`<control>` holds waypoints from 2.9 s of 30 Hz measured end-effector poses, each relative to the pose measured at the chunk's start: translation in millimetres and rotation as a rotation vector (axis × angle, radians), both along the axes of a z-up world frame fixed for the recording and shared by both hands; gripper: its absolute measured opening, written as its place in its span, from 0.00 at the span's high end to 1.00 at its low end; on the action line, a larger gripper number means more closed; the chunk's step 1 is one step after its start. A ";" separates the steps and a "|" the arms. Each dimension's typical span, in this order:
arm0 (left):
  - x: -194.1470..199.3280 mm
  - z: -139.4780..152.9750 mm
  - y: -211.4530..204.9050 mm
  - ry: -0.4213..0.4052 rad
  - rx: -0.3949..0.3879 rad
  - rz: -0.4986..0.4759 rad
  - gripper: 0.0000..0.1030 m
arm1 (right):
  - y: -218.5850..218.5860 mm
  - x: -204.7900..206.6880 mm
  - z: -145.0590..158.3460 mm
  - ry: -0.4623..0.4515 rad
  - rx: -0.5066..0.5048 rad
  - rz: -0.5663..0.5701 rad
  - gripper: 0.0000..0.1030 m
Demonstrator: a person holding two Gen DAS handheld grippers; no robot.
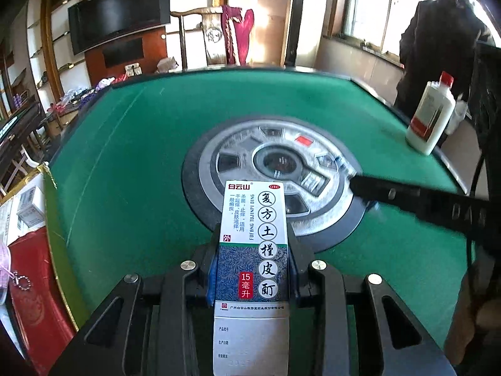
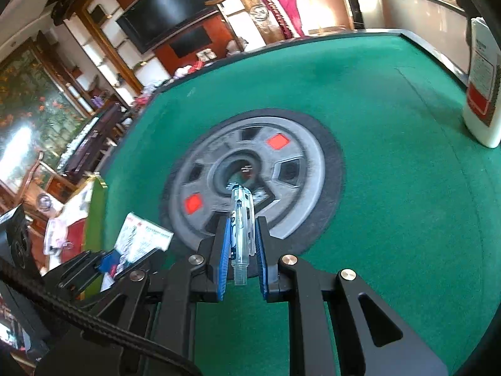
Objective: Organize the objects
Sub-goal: 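Lift the medicine box and clear pen and carry them over the tray, then lower the box and pen into the tray and open both tools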
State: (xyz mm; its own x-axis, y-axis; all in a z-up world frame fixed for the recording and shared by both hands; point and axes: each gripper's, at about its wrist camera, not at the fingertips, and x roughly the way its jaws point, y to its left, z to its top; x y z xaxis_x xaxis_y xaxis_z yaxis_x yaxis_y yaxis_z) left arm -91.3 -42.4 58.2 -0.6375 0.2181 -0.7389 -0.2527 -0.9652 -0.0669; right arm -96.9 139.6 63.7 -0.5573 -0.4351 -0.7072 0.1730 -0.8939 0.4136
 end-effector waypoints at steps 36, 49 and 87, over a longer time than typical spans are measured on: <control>110.5 8.1 -228.6 0.156 0.139 0.495 0.71 | -247.0 94.9 1.7 0.129 0.038 0.488 0.87; 107.0 -13.0 -234.0 0.138 0.162 0.513 0.72 | -281.3 98.8 -10.5 0.154 0.111 0.542 0.87; 132.1 6.3 -202.2 0.307 -0.061 0.578 0.36 | -243.9 102.9 5.0 0.233 0.025 0.515 0.68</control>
State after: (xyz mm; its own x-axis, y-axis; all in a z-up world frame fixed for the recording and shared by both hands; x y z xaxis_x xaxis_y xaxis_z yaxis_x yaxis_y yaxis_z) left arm 40.8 -244.6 64.6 -0.8231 -0.2595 -0.5051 0.3091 -0.9509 -0.0152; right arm 6.0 -104.3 68.6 -0.4201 -0.6769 -0.6044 0.6737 -0.6789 0.2921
